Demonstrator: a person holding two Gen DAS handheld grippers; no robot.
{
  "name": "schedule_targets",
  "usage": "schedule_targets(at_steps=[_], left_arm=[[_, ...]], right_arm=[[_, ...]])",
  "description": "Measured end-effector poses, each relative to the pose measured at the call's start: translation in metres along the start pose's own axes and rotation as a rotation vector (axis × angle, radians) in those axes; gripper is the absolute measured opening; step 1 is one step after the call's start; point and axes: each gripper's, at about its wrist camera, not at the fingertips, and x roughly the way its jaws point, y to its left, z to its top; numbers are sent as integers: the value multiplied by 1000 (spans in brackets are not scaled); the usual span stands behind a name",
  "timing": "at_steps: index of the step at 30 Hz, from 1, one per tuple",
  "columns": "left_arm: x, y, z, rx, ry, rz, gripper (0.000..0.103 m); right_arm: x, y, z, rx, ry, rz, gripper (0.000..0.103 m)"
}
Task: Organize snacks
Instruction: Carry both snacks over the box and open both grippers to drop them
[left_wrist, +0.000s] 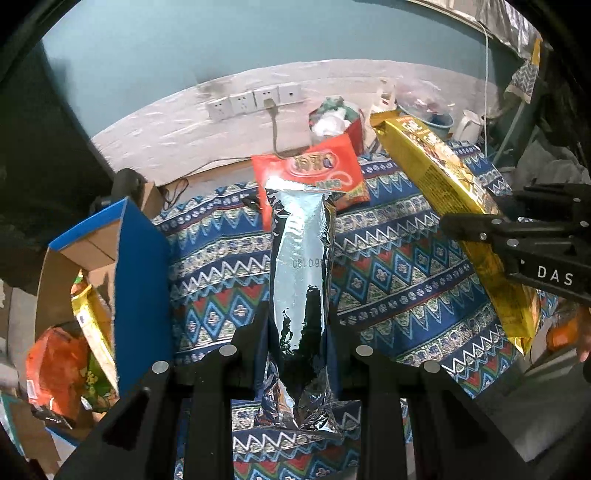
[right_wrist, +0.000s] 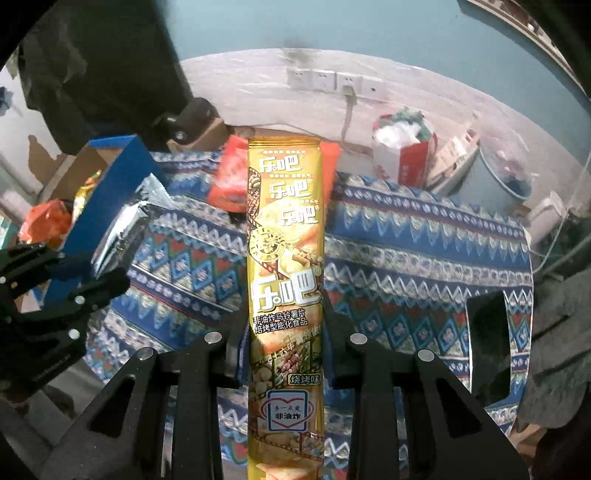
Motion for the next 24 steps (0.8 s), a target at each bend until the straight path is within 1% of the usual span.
schedule_targets(at_steps=[12, 24], left_arm=[[-15, 43, -4, -80, -40, 27, 26], [-31, 96, -13, -178, -74, 62, 26]], right_arm=[[1, 53, 34, -60, -38, 54, 28], [13, 104, 61, -111, -37, 103, 28]])
